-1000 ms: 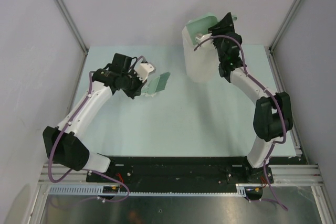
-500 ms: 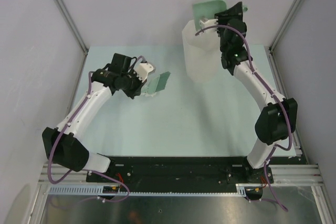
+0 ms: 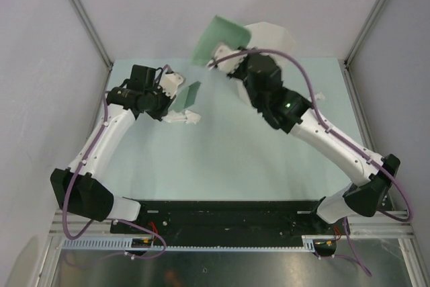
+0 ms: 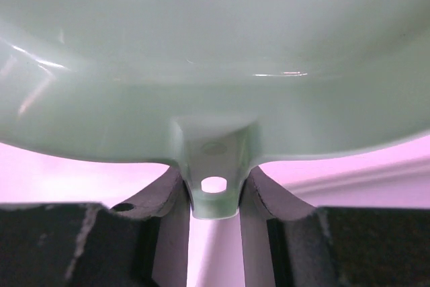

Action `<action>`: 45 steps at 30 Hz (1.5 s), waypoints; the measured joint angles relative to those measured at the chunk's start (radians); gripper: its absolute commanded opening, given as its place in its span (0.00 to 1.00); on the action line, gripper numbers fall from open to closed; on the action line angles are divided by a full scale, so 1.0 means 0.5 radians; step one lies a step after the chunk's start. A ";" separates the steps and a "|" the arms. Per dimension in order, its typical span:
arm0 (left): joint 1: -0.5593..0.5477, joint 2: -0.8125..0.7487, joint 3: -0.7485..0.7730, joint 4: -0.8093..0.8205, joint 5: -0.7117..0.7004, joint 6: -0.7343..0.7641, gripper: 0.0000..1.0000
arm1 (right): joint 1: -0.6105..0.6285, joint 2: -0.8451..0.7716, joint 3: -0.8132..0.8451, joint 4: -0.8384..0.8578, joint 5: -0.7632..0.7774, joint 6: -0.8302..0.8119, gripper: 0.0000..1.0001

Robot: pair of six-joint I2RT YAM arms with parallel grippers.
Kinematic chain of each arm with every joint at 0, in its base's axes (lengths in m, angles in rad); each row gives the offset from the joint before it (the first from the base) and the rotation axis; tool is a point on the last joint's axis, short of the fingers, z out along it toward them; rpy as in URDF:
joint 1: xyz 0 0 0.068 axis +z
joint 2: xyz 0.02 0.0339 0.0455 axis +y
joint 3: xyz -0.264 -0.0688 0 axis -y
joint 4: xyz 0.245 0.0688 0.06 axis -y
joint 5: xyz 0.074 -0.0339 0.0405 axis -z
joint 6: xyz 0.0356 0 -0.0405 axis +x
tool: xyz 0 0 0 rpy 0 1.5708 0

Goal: Sweep away the paper scraps from the table

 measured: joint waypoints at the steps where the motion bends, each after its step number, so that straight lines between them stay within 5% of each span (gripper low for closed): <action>1: 0.023 0.002 0.000 0.002 -0.027 -0.001 0.00 | 0.076 -0.010 -0.018 -0.100 -0.005 0.146 0.00; 5: 0.114 0.018 0.000 0.010 -0.143 0.000 0.00 | 0.274 0.048 -0.034 -0.606 -0.183 0.822 0.00; 12: 0.216 0.185 -0.008 0.076 -0.243 0.004 0.00 | 0.273 0.362 -0.075 -1.374 -0.703 1.615 0.00; 21: 0.218 0.519 0.030 0.125 -0.207 0.003 0.00 | 0.257 0.789 -0.282 -1.825 -1.319 1.945 0.00; 29: 0.211 0.558 0.045 0.137 -0.154 0.004 0.00 | 0.246 1.088 -0.294 -1.868 -1.573 2.073 0.01; 34: 0.211 0.558 0.045 0.140 -0.137 0.005 0.00 | 0.230 1.158 -0.291 -1.846 -1.579 2.169 0.46; 39: 0.211 0.558 0.045 0.140 -0.122 0.005 0.00 | 0.227 1.154 -0.295 -1.786 -1.514 2.260 0.62; 45: 0.211 0.558 0.045 0.143 -0.108 0.007 0.00 | 0.245 0.996 -0.446 -1.635 -1.344 2.374 0.68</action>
